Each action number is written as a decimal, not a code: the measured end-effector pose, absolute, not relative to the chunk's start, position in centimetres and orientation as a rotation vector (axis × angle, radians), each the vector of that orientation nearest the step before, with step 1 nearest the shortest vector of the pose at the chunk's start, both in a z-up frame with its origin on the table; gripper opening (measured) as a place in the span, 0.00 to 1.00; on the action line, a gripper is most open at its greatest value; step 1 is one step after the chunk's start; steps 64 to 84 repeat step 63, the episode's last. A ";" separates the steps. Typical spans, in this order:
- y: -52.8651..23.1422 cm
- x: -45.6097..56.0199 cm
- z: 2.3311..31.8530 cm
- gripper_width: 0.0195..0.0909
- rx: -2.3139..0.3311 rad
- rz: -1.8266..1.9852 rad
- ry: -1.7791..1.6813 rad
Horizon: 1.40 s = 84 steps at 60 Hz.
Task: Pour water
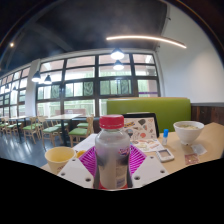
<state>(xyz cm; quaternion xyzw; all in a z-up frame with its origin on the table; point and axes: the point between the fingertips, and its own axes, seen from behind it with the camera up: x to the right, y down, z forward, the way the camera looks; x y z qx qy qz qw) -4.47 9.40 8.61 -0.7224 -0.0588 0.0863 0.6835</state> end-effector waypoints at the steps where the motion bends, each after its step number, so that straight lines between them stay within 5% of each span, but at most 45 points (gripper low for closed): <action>1: 9.3 -4.4 8.8 0.24 -1.620 0.198 -0.129; 8: 9.1 -2.8 9.8 0.27 -1.615 0.195 -0.139; 14: 9.7 -2.1 9.8 0.42 -1.624 0.192 -0.133; 17: 9.6 -1.7 9.5 0.55 -1.637 0.184 -0.131; 20: 7.6 -3.0 9.7 0.83 -1.626 0.183 -0.125; 22: 7.1 -3.0 10.1 0.93 -1.604 0.191 -0.125; 44: -7.7 -2.4 15.3 0.89 -1.574 0.326 -0.091; 55: -17.7 -3.5 14.9 0.88 -1.606 0.385 -0.108; 84: -20.5 -4.0 13.9 0.88 -1.628 0.335 -0.166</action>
